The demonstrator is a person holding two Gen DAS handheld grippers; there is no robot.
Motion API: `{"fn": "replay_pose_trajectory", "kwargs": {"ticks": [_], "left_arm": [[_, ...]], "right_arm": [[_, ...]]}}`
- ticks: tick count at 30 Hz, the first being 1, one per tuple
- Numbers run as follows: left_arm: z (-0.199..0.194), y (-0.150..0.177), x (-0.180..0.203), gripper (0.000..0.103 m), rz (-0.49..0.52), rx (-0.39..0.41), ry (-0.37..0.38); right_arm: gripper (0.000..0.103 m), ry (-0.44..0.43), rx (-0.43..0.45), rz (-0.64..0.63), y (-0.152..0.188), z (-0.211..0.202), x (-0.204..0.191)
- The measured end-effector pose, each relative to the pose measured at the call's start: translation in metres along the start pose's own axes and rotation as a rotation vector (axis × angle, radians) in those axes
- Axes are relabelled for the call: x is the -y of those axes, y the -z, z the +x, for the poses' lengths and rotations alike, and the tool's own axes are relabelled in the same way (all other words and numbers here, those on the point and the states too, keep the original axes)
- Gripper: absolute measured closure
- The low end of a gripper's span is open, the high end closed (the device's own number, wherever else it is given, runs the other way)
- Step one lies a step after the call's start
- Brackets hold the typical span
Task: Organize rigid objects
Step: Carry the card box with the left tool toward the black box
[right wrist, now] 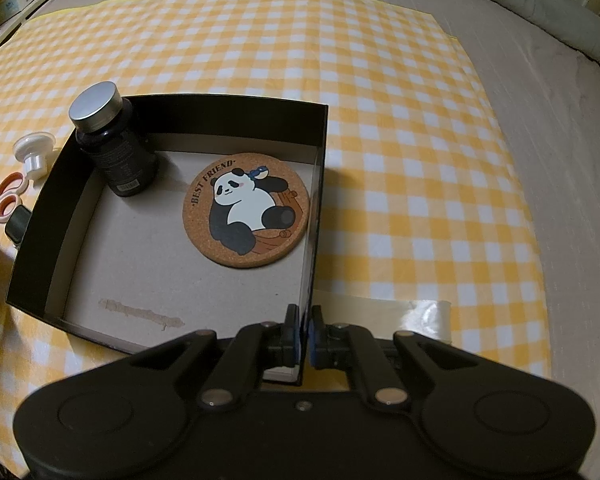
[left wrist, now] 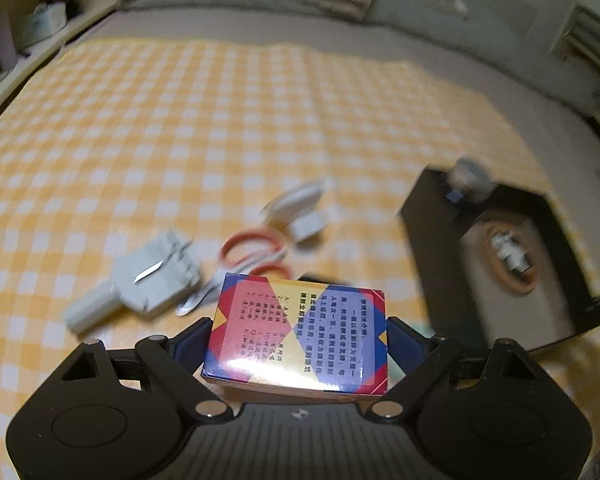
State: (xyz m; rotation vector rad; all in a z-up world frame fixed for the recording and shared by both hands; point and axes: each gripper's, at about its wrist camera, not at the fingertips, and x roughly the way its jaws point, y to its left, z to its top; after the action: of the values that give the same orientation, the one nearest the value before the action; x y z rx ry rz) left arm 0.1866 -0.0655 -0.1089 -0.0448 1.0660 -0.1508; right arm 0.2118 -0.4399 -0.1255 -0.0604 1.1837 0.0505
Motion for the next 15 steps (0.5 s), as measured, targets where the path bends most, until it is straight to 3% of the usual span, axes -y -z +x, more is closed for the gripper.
{"fn": "replay_pose_trajectory", "kwargs": {"ticks": [4, 15], "left_arm": [[-0.02, -0.013, 0.015, 0.013, 0.002, 0.056, 0.053], [-0.038, -0.045, 0.098, 0.013, 0.018, 0.068, 0.211]], "right_arm": [[0.098, -0.001, -0.001, -0.003, 0.0, 0.0, 0.0], [0.098, -0.007, 0.001, -0.016, -0.001, 0.0, 0.001]]}}
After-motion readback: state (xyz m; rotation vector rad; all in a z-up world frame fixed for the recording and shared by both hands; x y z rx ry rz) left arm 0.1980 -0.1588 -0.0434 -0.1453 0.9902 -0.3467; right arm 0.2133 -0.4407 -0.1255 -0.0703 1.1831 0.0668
